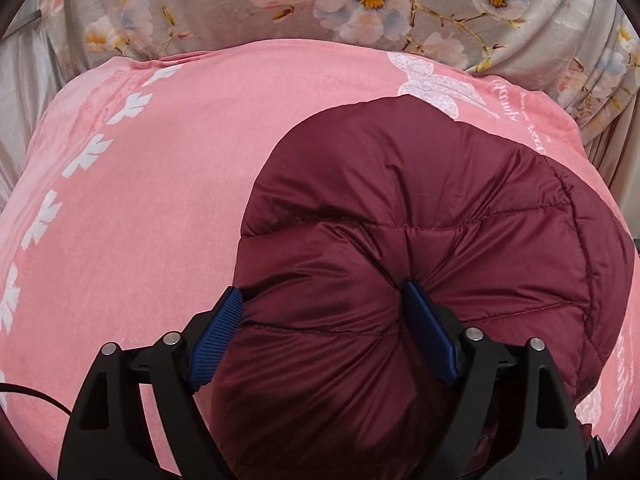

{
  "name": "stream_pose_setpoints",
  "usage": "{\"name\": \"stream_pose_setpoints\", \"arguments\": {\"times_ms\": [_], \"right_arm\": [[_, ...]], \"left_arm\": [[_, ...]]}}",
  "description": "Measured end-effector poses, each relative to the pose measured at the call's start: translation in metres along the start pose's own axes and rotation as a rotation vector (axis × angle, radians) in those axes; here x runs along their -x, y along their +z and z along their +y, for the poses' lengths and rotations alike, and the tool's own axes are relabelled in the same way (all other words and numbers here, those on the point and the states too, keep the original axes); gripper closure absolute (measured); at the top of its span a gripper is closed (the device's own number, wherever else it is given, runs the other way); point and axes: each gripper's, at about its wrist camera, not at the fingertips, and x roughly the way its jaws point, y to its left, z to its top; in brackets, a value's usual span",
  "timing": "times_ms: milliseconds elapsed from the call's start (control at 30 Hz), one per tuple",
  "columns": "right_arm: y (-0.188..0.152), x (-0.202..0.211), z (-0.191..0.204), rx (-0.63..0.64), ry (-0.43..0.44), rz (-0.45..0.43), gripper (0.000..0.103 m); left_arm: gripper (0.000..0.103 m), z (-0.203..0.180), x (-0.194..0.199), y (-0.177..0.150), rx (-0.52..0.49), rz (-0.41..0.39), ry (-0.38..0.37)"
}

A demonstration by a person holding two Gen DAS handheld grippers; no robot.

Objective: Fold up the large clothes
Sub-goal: 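Grasp the jacket bundle with the left tool while the right tool grips its other side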

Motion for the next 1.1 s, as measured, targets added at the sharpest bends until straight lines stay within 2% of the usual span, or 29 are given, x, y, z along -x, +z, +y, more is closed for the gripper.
{"name": "stream_pose_setpoints", "arguments": {"times_ms": [133, 200, 300, 433, 500, 567, 667, 800, 933, 1100], "right_arm": [[0.003, 0.011, 0.0, 0.008, -0.015, -0.002, 0.089], [0.01, 0.025, 0.002, 0.016, -0.024, -0.02, 0.089], [0.035, 0.059, 0.008, 0.028, 0.004, -0.109, 0.087], [0.077, 0.074, 0.027, 0.076, -0.01, -0.22, 0.083], [0.095, 0.073, 0.031, 0.08, -0.015, -0.247, 0.083], [0.106, 0.078, 0.029, 0.049, -0.006, -0.264, 0.083], [0.12, 0.07, 0.024, -0.016, 0.029, -0.238, 0.083], [0.127, 0.023, 0.024, 0.023, -0.006, -0.167, 0.085], [0.121, -0.017, 0.018, 0.05, -0.059, -0.102, 0.088], [0.107, -0.05, 0.002, 0.017, -0.065, -0.057, 0.091]], "left_arm": [[0.018, 0.006, -0.001, 0.003, 0.018, 0.024, -0.015], [0.023, 0.012, 0.007, 0.009, 0.021, 0.037, -0.027], [0.025, 0.022, 0.029, 0.024, 0.056, 0.011, -0.055], [0.025, 0.02, 0.049, 0.055, 0.079, -0.038, -0.095], [0.025, 0.013, 0.046, 0.068, 0.065, -0.054, -0.077], [0.025, 0.009, 0.038, 0.073, 0.048, -0.028, -0.064], [0.025, 0.01, 0.027, 0.071, 0.064, -0.005, -0.059], [0.025, 0.005, 0.006, 0.061, 0.081, 0.048, -0.047], [0.023, 0.0, -0.003, 0.058, 0.073, 0.031, -0.015], [0.022, -0.011, -0.017, 0.054, 0.053, 0.03, -0.015]]}}
